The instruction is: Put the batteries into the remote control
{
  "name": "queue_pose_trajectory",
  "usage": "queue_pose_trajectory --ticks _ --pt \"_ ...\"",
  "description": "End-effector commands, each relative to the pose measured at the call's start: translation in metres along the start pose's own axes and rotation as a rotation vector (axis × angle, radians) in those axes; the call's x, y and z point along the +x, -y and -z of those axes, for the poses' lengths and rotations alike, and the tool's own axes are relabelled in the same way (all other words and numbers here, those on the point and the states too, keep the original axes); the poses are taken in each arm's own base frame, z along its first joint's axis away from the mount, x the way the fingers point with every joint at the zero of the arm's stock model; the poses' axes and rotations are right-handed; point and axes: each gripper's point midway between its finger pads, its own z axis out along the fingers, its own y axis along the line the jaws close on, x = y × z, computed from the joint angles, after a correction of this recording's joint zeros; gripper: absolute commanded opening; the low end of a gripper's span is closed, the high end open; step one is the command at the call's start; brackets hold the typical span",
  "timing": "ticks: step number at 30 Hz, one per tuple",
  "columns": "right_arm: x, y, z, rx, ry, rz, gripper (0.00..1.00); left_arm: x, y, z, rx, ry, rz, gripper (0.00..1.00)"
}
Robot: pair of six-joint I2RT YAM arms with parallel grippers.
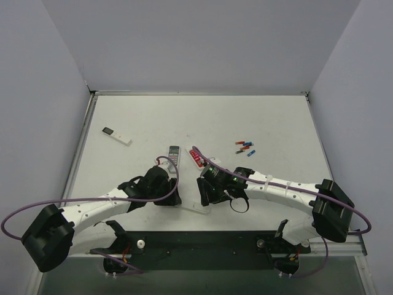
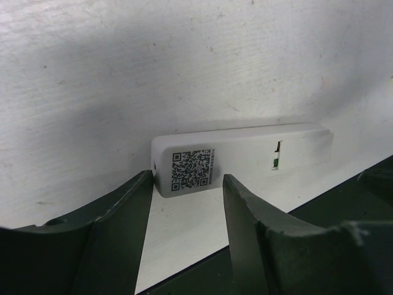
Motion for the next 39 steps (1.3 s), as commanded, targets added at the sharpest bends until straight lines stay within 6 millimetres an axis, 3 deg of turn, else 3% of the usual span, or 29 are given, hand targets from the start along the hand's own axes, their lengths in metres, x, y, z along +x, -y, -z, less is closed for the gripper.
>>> queue_pose_trajectory --ticks 1,12,30,39 --pt "-0.002 0.006 -0.004 0.034 0.006 -0.037 0.52 -0.001 0.024 0.001 0.105 0.002 0.010 0.57" --pt "0.005 0.022 -0.008 0.085 -0.013 -0.041 0.52 0.011 0.033 0.014 0.158 -0.051 -0.017 0.55" --pt "0.006 0.007 -0.021 0.106 -0.070 0.054 0.52 0.021 0.019 0.011 0.095 -0.094 -0.016 0.63" --pt "0.015 0.011 -0.025 0.144 -0.106 0.073 0.52 0.021 0.018 0.009 0.091 -0.097 -0.018 0.63"
